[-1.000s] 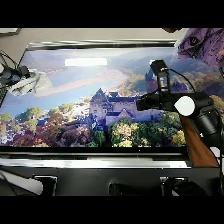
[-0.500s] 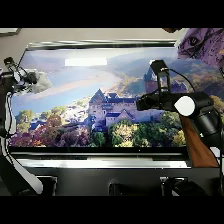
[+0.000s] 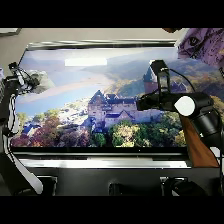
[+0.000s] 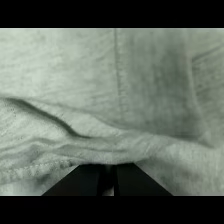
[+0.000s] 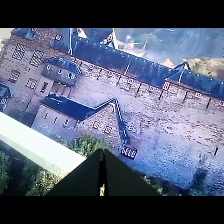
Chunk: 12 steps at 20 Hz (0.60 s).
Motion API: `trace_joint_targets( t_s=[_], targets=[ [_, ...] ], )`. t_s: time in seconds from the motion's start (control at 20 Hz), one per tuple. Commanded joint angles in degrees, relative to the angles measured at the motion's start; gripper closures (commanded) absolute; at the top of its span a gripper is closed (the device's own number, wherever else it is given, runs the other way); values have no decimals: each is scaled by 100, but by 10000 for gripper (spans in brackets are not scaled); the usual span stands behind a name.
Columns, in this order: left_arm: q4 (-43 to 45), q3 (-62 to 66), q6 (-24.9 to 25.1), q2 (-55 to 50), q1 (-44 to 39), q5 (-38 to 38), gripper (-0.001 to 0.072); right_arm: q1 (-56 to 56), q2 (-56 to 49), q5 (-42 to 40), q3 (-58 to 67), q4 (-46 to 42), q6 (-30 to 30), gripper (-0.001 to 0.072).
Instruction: Fold the clothes and pants, and hang the long-sleeved shirts on hangers.
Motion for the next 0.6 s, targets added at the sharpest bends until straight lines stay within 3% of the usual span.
trace_joint_targets(
  t_s=[0.0,0.1,0.4,0.55],
  targets=[
    [-450,4,-278,350,-118,-494,699,4,4,0,4,0,0,675],
    [-802,-210,-271,750,-319,-1126,700,4,4,0,4,0,0,675],
    [-1626,-2758,-234,3333,-1836,-1248,700,7,4,0,4,0,0,675],
    [-2068,-4186,-737,4750,-2911,-1375,700,4,4,2,4,0,0,675]
  ],
)
